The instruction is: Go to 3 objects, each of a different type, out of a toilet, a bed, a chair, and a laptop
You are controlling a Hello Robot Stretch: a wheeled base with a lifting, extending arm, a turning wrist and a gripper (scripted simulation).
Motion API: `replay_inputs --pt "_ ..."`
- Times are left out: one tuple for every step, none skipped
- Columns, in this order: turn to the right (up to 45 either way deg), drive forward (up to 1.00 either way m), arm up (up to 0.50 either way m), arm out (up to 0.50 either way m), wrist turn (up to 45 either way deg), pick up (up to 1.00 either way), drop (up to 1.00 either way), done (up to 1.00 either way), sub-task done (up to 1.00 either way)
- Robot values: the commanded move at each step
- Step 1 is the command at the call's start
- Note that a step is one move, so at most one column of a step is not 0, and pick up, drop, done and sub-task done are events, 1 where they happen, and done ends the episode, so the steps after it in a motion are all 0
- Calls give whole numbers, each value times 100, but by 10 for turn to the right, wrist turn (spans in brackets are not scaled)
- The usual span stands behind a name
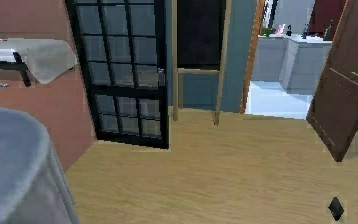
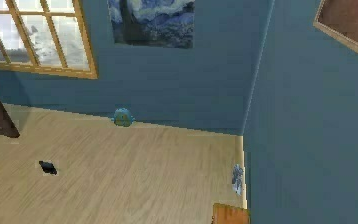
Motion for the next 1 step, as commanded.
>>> replay_inputs --pt "60 0 0 0 0 0 0 0 0"
